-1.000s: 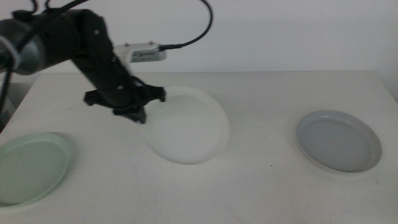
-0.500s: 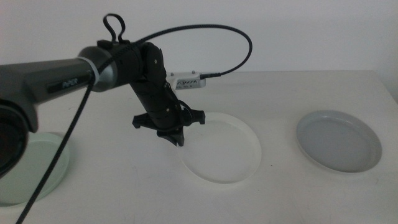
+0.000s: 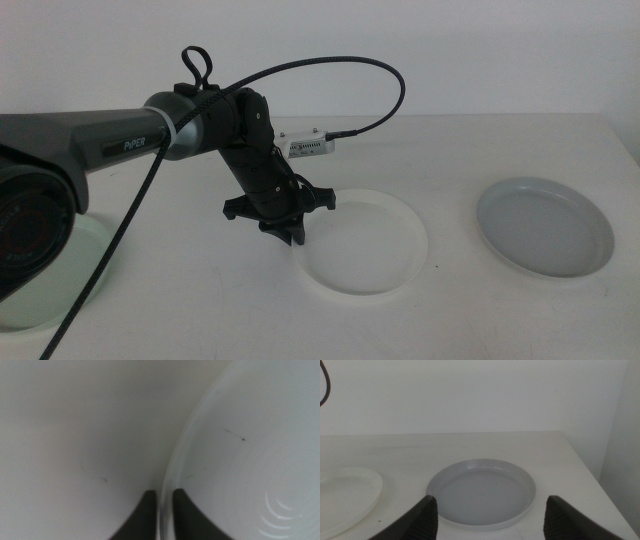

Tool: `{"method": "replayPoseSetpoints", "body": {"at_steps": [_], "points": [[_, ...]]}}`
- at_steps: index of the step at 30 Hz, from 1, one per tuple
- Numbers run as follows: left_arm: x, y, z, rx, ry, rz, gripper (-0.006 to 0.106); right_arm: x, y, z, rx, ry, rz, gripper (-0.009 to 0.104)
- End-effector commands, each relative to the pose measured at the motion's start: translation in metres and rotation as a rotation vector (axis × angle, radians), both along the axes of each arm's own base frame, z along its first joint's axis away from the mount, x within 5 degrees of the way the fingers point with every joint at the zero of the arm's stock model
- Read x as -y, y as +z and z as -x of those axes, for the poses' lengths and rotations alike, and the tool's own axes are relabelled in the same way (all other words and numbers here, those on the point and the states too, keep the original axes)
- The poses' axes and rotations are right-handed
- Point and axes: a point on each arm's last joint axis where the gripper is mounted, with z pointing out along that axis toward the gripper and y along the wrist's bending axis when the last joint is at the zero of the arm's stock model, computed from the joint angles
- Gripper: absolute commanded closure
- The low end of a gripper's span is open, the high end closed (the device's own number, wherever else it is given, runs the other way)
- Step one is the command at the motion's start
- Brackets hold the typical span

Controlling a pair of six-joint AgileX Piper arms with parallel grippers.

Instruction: Stack the three bowls on top of each other.

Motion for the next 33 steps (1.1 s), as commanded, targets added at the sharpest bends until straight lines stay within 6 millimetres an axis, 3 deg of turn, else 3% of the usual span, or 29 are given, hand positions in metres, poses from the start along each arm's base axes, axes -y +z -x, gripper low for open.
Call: {"method": "replayPoseSetpoints", "body": {"at_steps": [1, 5, 7, 12, 19, 24, 28, 33], "points": [[0.004, 0.035, -0.001, 0.078, 0.007, 0.060, 0.073, -0.001, 0.011, 0.002, 0.114, 0.009, 0.023, 0.041], [0.002, 0.038, 0.002, 0.081, -0.072, 0.042, 0.015, -0.001, 0.011, 0.002, 0.114, 0.009, 0.023, 0.041], [-0.003, 0.044, 0.004, 0.081, -0.095, 0.038, -0.005, -0.001, 0.011, 0.002, 0.114, 0.009, 0.023, 0.041], [-0.025, 0.088, 0.012, 0.144, -0.076, 0.001, -0.005, -0.001, 0.011, 0.002, 0.114, 0.009, 0.023, 0.041], [-0.084, 0.166, 0.037, 0.313, 0.019, -0.216, -0.005, -0.001, 0.011, 0.002, 0.114, 0.009, 0.023, 0.041], [-0.140, 0.215, 0.061, 0.402, 0.218, -0.279, -0.005, -0.001, 0.011, 0.002, 0.114, 0.009, 0.023, 0.041], [-0.181, 0.235, 0.076, 0.413, 0.315, -0.280, -0.005, -0.001, 0.011, 0.002, 0.114, 0.009, 0.023, 0.041], [-0.236, 0.230, 0.091, 0.252, 0.427, -0.278, -0.005, -0.001, 0.011, 0.002, 0.114, 0.009, 0.023, 0.041]]}}
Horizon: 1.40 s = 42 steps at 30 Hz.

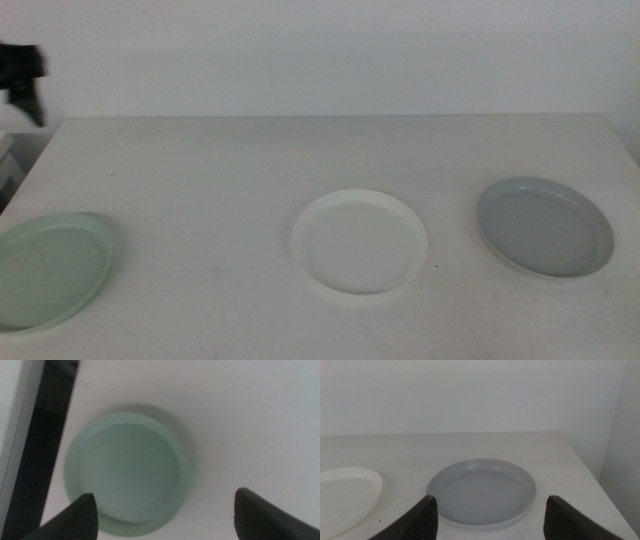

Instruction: Stack the three bowls on top of each other.

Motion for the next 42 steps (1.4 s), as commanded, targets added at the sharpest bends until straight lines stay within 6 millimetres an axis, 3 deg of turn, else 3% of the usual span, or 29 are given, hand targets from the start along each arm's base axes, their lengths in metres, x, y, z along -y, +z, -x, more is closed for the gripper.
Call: {"method": "replayPoseSetpoints", "body": {"at_steps": [1, 7, 12, 17, 32, 42], "points": [[-0.018, 0.012, 0.017, -0.012, 0.014, 0.045, -0.005, -0.001, 0.011, 0.002, 0.114, 0.009, 0.023, 0.041], [-0.070, -0.006, 0.021, -0.005, 0.016, 0.156, -0.005, -0.001, 0.011, 0.002, 0.114, 0.009, 0.023, 0.041], [-0.110, -0.043, 0.026, -0.073, 0.043, 0.198, -0.005, -0.001, 0.011, 0.002, 0.114, 0.009, 0.023, 0.041], [-0.136, -0.080, 0.028, -0.075, 0.015, 0.184, -0.005, -0.001, 0.011, 0.002, 0.114, 0.009, 0.023, 0.041], [-0.159, -0.172, 0.001, -0.179, -0.002, 0.290, -0.005, -0.001, 0.011, 0.002, 0.114, 0.009, 0.023, 0.041], [-0.163, -0.199, -0.003, -0.231, 0.004, 0.318, 0.000, -0.001, 0.011, 0.002, 0.114, 0.009, 0.023, 0.041]]}}
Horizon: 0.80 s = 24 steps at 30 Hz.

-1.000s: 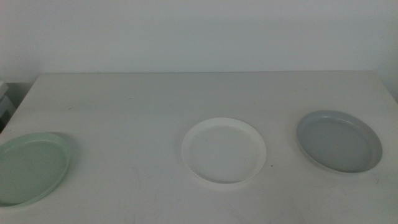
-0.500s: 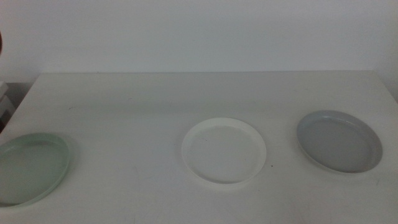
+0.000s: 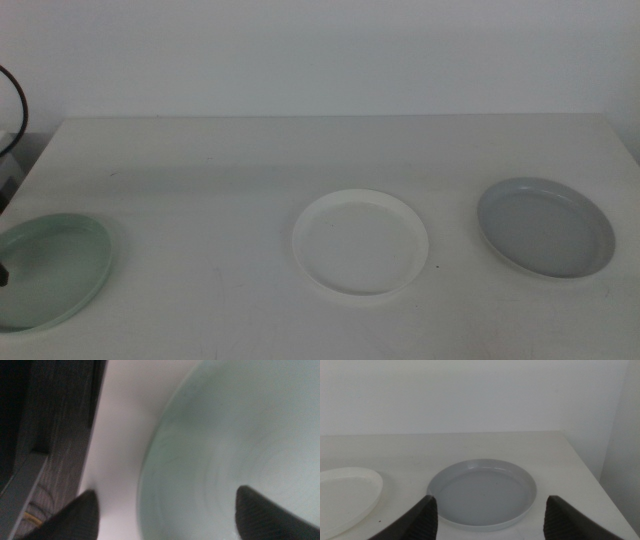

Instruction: Stack the three bowls on top of each other.

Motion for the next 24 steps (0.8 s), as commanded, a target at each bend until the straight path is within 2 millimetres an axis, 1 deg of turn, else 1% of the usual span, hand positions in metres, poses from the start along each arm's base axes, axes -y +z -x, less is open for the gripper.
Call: {"method": "replayPoseSetpoints", "body": {"at_steps": [1, 2, 4, 6, 9, 10, 11, 13, 14, 17, 20, 24], "points": [[0.000, 0.019, -0.003, 0.052, 0.013, -0.015, 0.005, -0.001, 0.011, 0.002, 0.114, 0.009, 0.023, 0.041], [0.000, 0.017, -0.003, 0.043, 0.025, -0.010, 0.013, -0.001, 0.011, 0.002, 0.114, 0.009, 0.023, 0.041], [0.000, 0.013, -0.003, 0.030, 0.034, 0.002, 0.033, -0.001, 0.011, 0.002, 0.114, 0.009, 0.023, 0.041], [0.003, 0.010, -0.004, 0.013, 0.036, 0.014, 0.057, -0.001, 0.011, 0.002, 0.114, 0.009, 0.023, 0.041], [0.006, 0.008, -0.006, -0.004, 0.040, 0.027, 0.088, -0.001, 0.011, 0.002, 0.114, 0.009, 0.023, 0.041], [0.007, 0.008, -0.006, -0.011, 0.055, 0.031, 0.096, -0.001, 0.011, 0.002, 0.114, 0.009, 0.023, 0.041], [0.008, 0.009, -0.005, -0.018, 0.075, 0.039, 0.100, -0.001, 0.011, 0.002, 0.114, 0.009, 0.023, 0.041], [0.010, 0.015, -0.003, -0.029, 0.097, 0.055, 0.101, -0.001, 0.011, 0.002, 0.114, 0.009, 0.023, 0.041], [0.013, 0.021, -0.004, -0.022, 0.095, 0.061, 0.101, -0.001, 0.011, 0.002, 0.114, 0.009, 0.023, 0.041], [0.029, 0.048, -0.007, 0.045, 0.072, 0.044, 0.101, -0.001, 0.011, 0.002, 0.114, 0.009, 0.023, 0.041], [0.055, 0.080, -0.011, 0.121, 0.059, 0.016, 0.101, -0.001, 0.011, 0.002, 0.114, 0.009, 0.023, 0.041], [0.103, 0.121, -0.019, 0.211, -0.002, -0.002, 0.101, -0.001, 0.011, 0.002, 0.114, 0.009, 0.023, 0.041]]}}
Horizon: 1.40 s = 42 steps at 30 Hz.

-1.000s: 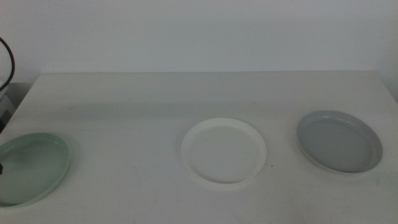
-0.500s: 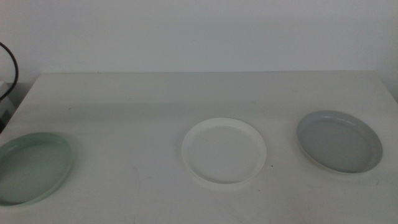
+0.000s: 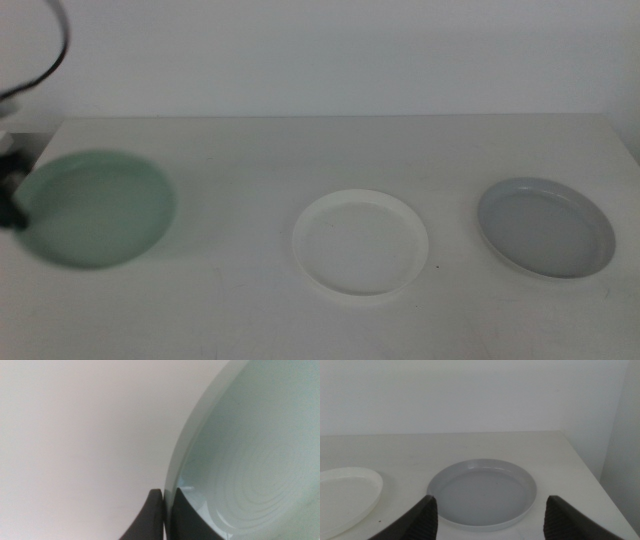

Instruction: Stack the three bowls on top of each other.

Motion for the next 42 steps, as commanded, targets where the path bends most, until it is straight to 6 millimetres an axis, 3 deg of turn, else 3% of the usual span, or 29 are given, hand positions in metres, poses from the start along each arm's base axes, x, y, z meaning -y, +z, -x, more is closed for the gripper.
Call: {"method": "replayPoseSetpoints", "body": {"at_steps": [1, 6, 12, 18, 23, 31, 42], "points": [[0.034, 0.047, -0.002, 0.117, -0.013, 0.014, 0.101, -0.001, 0.011, 0.002, 0.114, 0.009, 0.023, 0.041], [0.109, 0.067, -0.018, 0.153, -0.123, 0.071, 0.101, -0.001, 0.011, 0.002, 0.114, 0.009, 0.023, 0.041], [0.203, 0.063, -0.029, 0.173, -0.260, 0.116, 0.101, -0.001, 0.011, 0.002, 0.114, 0.009, 0.023, 0.041], [0.274, 0.052, -0.035, 0.159, -0.388, 0.148, 0.101, -0.001, 0.011, 0.002, 0.114, 0.009, 0.023, 0.041], [0.313, 0.038, -0.043, 0.143, -0.455, 0.159, 0.101, -0.001, 0.011, 0.002, 0.114, 0.009, 0.023, 0.041], [0.322, 0.009, -0.053, 0.088, -0.460, 0.151, 0.101, -0.001, 0.011, 0.002, 0.114, 0.009, 0.023, 0.041], [0.326, -0.007, -0.059, 0.074, -0.452, 0.160, 0.099, -0.001, 0.011, 0.002, 0.114, 0.009, 0.023, 0.041]]}}
